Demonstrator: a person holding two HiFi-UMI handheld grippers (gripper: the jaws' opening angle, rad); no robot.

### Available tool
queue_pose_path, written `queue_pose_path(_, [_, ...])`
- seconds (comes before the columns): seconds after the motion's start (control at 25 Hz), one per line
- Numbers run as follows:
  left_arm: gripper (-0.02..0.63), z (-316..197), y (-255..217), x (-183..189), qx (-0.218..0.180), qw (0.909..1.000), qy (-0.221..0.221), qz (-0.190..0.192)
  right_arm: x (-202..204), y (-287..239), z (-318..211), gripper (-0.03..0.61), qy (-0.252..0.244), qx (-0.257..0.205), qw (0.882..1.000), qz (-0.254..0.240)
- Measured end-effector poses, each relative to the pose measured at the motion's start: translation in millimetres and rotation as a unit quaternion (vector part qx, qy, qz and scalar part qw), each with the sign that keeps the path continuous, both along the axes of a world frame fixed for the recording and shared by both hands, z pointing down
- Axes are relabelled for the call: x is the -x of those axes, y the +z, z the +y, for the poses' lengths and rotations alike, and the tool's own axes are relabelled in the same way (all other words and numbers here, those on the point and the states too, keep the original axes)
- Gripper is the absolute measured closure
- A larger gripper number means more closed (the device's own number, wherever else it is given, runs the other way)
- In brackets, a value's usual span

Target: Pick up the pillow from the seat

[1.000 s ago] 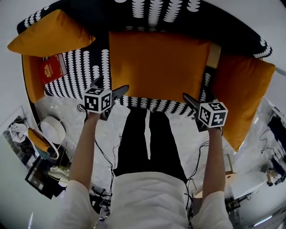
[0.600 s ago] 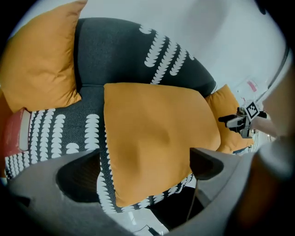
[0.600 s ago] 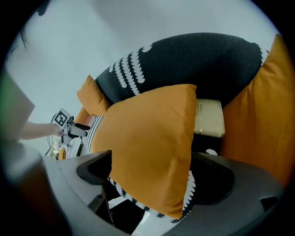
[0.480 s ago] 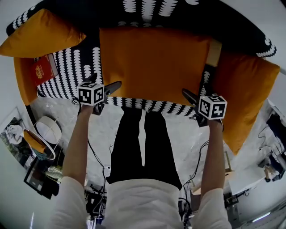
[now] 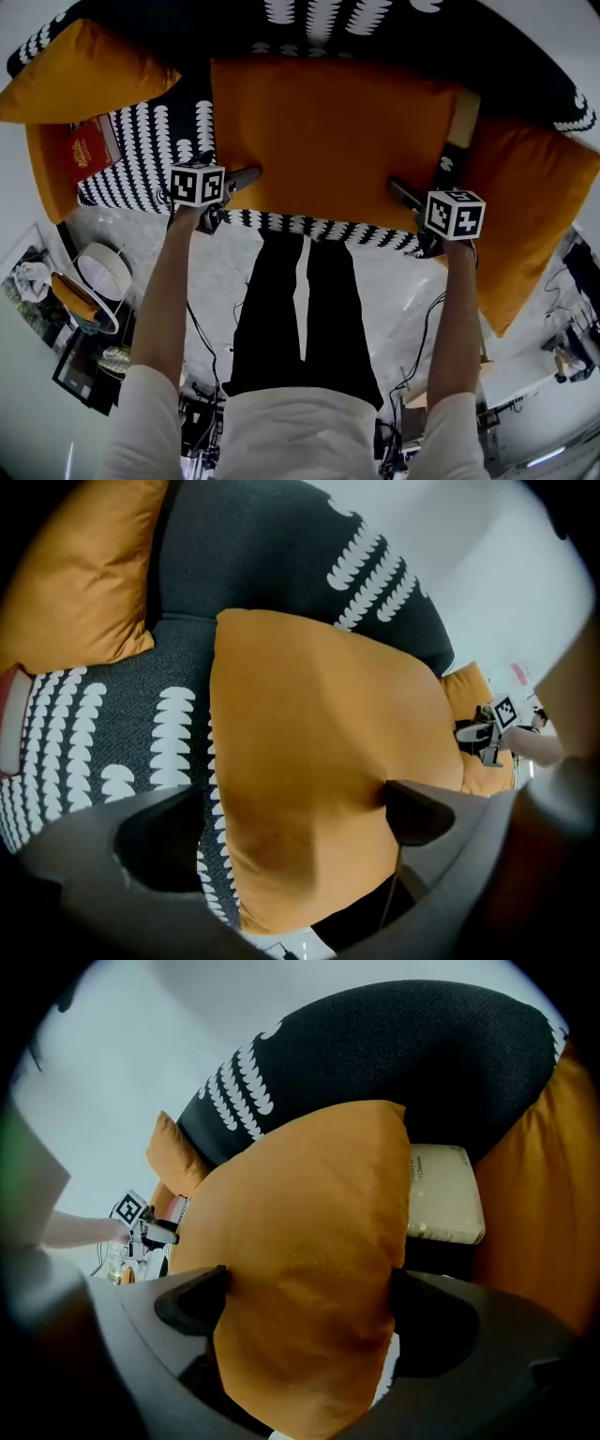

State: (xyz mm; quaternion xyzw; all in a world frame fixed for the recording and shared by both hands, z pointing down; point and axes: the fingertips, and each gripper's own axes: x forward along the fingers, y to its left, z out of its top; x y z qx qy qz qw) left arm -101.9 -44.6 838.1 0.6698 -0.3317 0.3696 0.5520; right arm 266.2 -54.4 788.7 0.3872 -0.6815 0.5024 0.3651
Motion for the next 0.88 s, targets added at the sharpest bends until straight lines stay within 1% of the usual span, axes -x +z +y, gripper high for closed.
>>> queue_pose_path(0.16, [0.021, 4.0, 0.2, 13.4, 0.007, 0.9999, 0.011, 0.01, 9.4, -0.9, 6.4, 0.086, -0.003, 0.006, 1.0, 0.002])
queue_pose_path(0.28, [0.02, 5.7, 0.0, 14.6, 0.016, 0.9995, 0.015, 0.022, 11.5, -0.8, 8.6, 0.073, 0.001, 0.011, 1.0, -0.007])
queue_pose_path(0.48, [0.018, 4.4, 7.7, 6.5, 0.037, 0.9974, 0.022, 0.058, 8.5, 9.9, 7.0, 0.054, 0.011, 0.026, 0.999, -0.033])
queue_pose_path(0.68, [0.018, 0.7, 18.5, 0.2, 0.048, 0.994, 0.035, 0.092, 10.3, 22.4, 3.7, 0.054, 0.004, 0.036, 0.997, -0.067])
queue_pose_path(0.76, [0.018, -1.0, 15.8, -2.1, 0.048, 0.9925, 0.041, 0.105, 11.8, 19.8, 1.9, 0.054, 0.0, 0.039, 0.996, -0.083])
queue_pose_path(0.88, [0.018, -0.1, -0.3, -5.7, 0.043, 0.9897, 0.045, 0.129, 14.4, 3.4, 3.2, 0.054, -0.005, 0.034, 0.994, -0.102])
